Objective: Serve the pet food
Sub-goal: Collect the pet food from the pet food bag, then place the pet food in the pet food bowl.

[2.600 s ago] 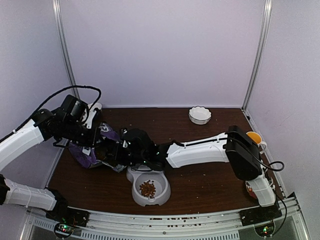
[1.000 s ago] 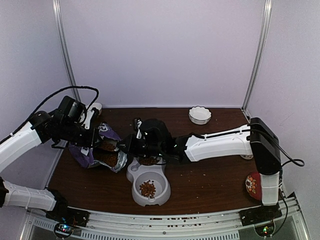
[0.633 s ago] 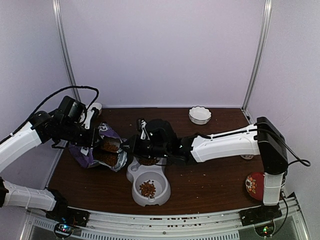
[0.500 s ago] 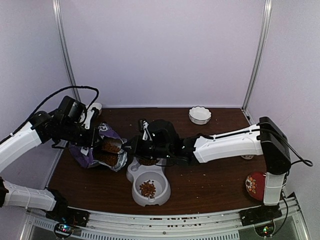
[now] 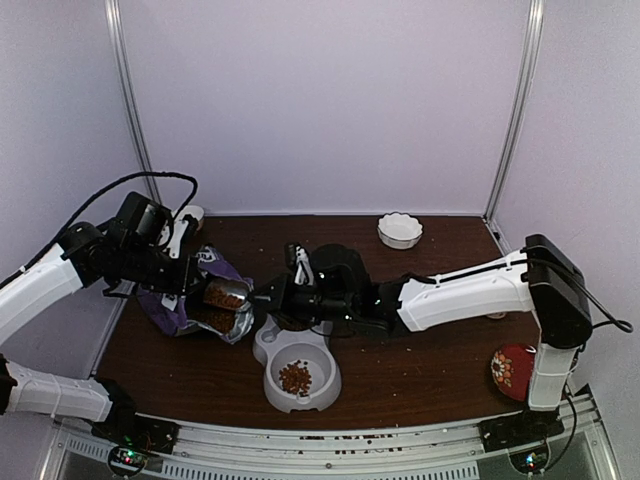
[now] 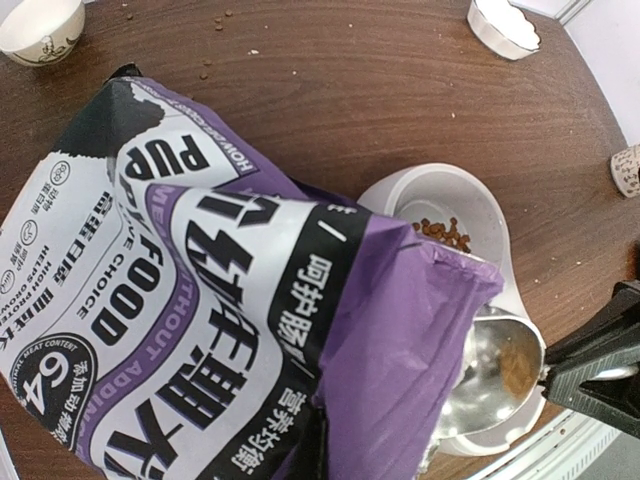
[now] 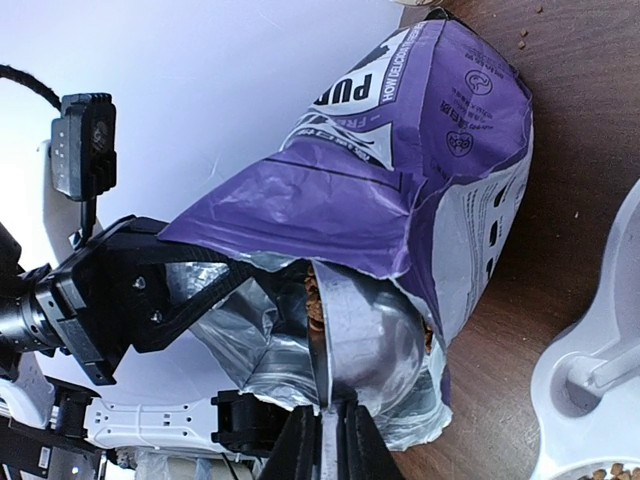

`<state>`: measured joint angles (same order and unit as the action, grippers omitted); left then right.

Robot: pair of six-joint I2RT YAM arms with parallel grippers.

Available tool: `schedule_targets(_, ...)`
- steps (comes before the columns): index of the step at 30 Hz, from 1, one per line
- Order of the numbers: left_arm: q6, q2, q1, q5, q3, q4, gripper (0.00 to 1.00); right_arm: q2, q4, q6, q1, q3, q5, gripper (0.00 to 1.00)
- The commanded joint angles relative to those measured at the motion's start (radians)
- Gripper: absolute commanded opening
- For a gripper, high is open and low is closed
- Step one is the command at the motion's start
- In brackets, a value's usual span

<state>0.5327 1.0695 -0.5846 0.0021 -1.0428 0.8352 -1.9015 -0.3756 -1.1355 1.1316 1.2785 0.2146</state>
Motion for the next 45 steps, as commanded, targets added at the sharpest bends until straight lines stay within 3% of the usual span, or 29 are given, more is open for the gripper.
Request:
schedule_targets(1,-0.02,-0.034,-0.003,-0.03,-0.007,-0.053,0.0,0.052,-0.109,-0.046,-0.007,-0.023,0.048,0.0)
schedule_targets(20,-0.06,-0.076,-0.002,-0.077,0.019,-0.085,0.0,0.054,-0.398,-0.205,-0.007,-0.135,0.182,0.0)
schedule_targets(45,-0.132,-0.058,0.002,-0.156,0.008,-0.089,0.0,0.189,-0.375,-0.198,0.003,-0.284,0.22,0.0)
